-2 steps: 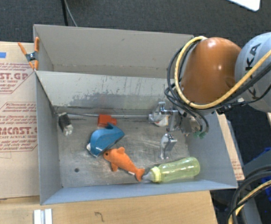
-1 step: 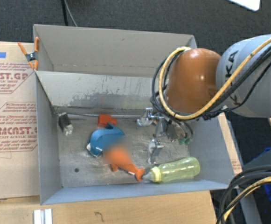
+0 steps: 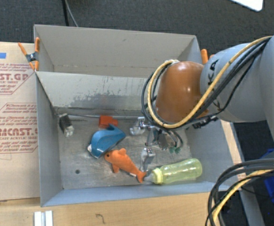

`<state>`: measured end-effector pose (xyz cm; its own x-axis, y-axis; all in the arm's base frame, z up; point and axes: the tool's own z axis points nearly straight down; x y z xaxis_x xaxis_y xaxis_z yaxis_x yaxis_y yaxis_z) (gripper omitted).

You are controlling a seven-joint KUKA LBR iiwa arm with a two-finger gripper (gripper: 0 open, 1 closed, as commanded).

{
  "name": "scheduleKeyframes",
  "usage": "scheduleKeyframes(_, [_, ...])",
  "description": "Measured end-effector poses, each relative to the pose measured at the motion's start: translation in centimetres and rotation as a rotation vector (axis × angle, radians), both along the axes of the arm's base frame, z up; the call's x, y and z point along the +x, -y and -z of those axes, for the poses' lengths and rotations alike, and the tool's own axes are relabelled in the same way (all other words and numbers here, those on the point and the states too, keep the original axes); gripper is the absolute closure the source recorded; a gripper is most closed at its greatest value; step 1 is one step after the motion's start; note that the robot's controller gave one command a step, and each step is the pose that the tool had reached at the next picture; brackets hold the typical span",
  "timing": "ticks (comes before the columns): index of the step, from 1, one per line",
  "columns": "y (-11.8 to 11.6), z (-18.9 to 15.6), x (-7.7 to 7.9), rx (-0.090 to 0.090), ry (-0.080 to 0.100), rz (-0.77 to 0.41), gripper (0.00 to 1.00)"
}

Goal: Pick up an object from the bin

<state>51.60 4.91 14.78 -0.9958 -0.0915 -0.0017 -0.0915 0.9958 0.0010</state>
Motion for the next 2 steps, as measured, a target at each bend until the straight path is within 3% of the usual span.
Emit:
scheduleKeyframes(1, [-1.64,7.52,-0.57,0.0,0.008,-0.136,1.0])
scheduleKeyframes(2, [-1.64,7.52,-0.57,0.0,0.008,-0.136,1.0])
